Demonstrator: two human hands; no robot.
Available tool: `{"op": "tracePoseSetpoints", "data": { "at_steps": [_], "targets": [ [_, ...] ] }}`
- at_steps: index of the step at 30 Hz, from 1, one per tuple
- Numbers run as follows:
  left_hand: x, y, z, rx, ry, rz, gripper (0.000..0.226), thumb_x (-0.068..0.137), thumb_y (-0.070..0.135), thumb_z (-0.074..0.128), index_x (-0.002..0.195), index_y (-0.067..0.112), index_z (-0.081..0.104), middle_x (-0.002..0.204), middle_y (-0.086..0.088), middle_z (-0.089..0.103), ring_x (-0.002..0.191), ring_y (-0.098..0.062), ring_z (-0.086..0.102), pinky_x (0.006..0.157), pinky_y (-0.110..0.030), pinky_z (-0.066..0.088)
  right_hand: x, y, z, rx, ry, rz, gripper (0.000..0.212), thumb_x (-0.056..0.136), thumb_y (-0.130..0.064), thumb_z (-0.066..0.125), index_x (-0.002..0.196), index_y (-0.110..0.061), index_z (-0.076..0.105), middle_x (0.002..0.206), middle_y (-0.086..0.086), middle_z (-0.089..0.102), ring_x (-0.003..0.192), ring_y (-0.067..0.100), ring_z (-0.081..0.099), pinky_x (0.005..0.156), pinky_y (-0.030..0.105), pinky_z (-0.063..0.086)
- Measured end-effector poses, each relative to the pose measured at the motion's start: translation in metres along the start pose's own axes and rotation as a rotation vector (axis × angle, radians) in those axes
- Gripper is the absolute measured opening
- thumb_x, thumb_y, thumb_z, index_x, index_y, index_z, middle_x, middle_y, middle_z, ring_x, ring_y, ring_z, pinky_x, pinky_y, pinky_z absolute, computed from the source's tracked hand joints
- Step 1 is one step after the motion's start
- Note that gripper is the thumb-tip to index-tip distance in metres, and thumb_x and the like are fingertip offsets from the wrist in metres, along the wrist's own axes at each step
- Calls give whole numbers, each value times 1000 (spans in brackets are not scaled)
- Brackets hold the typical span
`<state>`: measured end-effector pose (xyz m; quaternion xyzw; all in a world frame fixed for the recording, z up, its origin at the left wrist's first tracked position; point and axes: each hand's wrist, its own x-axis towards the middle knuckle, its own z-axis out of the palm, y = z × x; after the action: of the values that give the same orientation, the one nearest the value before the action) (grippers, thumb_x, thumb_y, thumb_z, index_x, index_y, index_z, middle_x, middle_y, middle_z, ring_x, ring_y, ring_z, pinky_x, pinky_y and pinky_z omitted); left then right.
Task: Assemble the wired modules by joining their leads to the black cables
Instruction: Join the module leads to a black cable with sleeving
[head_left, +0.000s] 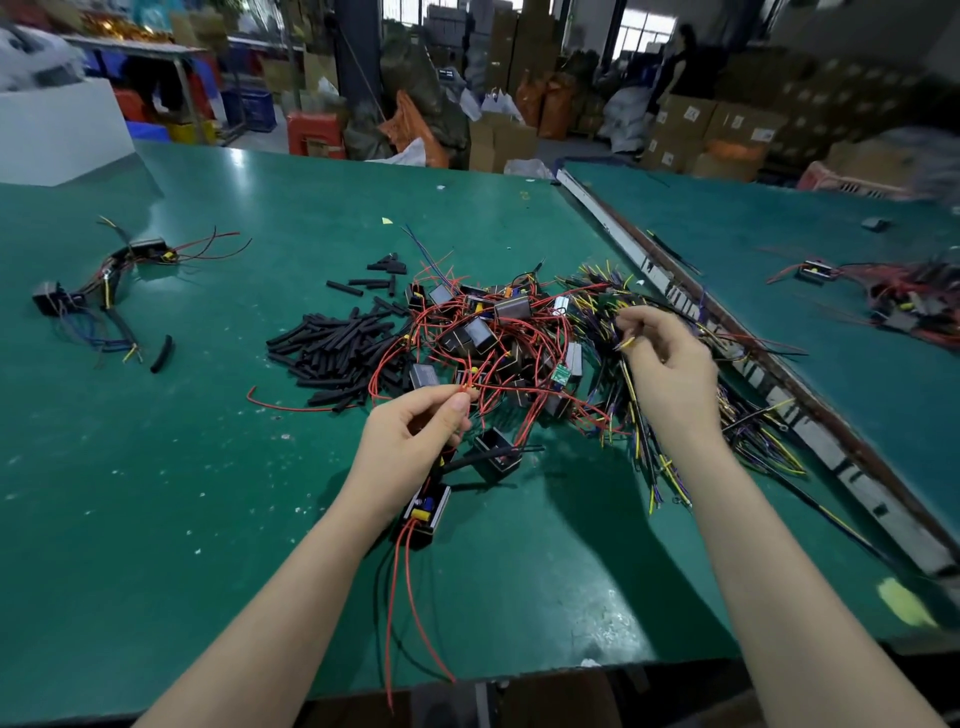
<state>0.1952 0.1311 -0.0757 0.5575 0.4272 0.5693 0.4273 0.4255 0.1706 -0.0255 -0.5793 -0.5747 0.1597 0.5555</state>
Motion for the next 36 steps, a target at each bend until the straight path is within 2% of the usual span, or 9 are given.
{"op": "tracePoseSetpoints", "data": {
  "at_steps": [2,8,11,14,18,22,24,29,36],
  "targets": [
    [-1,0,-1,-8,2,-5,15,92,14,59,94,21,72,67,6,67,62,-3,58,63,-14,49,-15,0,8,-74,-50,-82,35,89,-6,50,102,-35,66,83,-8,66,57,3,45,59,25,39],
    [0,-1,-2,-29,5,-5,15,93,12,59,92,20,72,66,7,67,61,-3,58,63,-13,48,-15,-2,3,83,103,-129,38,87,-5,49,100,-39,63,102,-4,68,87,20,56,77,39,44],
    [1,-2,-1,-34,2,-7,17,92,12,59,90,24,72,67,6,68,61,-2,58,63,-13,49,-8,-1,-12,100,197,-238,45,81,-5,45,98,-41,65,108,-17,68,101,18,61,85,33,46],
    [2,-2,-1,-25,-11,-13,18,92,14,59,91,26,72,69,7,68,61,-2,58,63,-13,49,-11,6,-9,-180,-104,-74,40,83,-2,46,93,-32,71,86,-8,72,55,-3,52,55,12,40],
    [1,-1,-2,-27,-17,-7,15,92,17,59,92,25,72,69,8,68,62,-2,58,64,-13,48,-21,25,-3,-465,-398,260,35,91,-11,42,93,-28,73,50,-11,58,35,5,39,37,18,30],
    [1,-1,-2,-14,-16,-1,15,92,17,59,93,24,72,69,8,68,62,-1,58,63,-12,48,-15,23,5,-331,-241,269,20,91,-33,52,104,-27,65,77,-12,62,64,5,55,53,24,39],
    [2,-2,-3,-14,-16,3,15,92,17,59,93,25,72,70,8,68,62,-2,59,63,-12,48,-5,25,10,-302,-165,275,32,91,-40,56,117,-22,56,88,-9,57,79,11,57,65,31,42],
    [2,-5,-3,-34,-20,-3,17,92,19,60,91,30,73,71,7,69,63,-2,59,64,-13,48,31,34,15,-345,-179,383,40,95,-33,56,127,-10,49,79,1,63,70,15,58,74,37,51],
    [3,-6,-4,-52,-27,-12,20,92,21,61,87,35,74,71,6,68,63,-3,59,64,-14,49,69,14,-2,178,225,222,22,101,-18,45,121,-12,49,74,-2,59,35,3,46,37,19,35]
  ]
}}
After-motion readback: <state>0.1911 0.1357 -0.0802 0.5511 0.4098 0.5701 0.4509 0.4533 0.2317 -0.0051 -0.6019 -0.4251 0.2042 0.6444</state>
